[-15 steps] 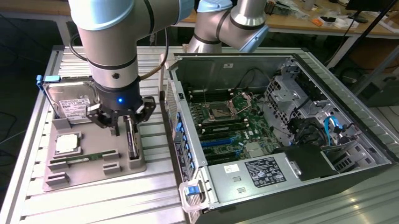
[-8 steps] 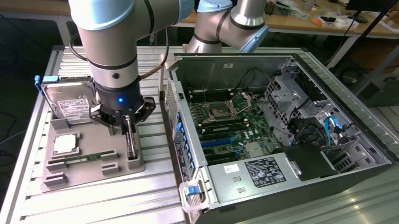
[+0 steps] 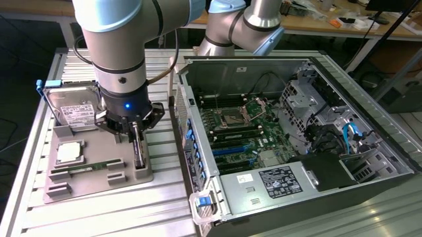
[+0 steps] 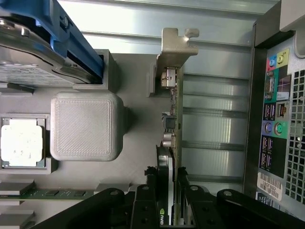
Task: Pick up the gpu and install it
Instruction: 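Pick up the gpu and move the gpu toward the slot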
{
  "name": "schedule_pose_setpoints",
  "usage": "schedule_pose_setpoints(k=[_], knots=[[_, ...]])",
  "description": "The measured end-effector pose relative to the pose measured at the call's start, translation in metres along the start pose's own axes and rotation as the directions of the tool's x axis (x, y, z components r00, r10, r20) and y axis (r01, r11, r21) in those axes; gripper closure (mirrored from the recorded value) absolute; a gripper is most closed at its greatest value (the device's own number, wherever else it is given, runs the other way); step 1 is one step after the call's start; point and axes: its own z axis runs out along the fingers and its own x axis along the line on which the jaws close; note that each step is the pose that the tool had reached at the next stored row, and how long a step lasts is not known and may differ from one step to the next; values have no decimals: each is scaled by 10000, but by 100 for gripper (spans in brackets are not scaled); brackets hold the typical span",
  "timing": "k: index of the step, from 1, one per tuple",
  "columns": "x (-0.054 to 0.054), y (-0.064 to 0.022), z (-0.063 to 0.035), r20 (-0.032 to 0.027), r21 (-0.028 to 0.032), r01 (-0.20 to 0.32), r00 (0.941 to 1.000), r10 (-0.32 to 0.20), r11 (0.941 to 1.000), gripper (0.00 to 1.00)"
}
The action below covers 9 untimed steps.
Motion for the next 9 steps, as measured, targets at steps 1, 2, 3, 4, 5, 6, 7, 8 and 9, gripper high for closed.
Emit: schedule_pose_setpoints(k=[1,2,3,4,5,6,7,8,9], knots=[[0,0,0,0,0,0,10000,0,10000,73],[0,0,0,0,0,0,10000,0,10000,73],[0,0,-2,2,-4,0,10000,0,10000,73],[1,1,-10,2,-10,-1,10000,1,10000,73],[0,1,-23,1,-10,-1,10000,1,10000,73],[0,2,-34,1,-11,-1,10000,1,10000,73],[0,2,-46,0,-10,-1,10000,1,10000,73],[-1,2,-59,0,-10,0,10000,0,10000,73],[-2,3,-82,1,-10,-1,10000,1,10000,73]])
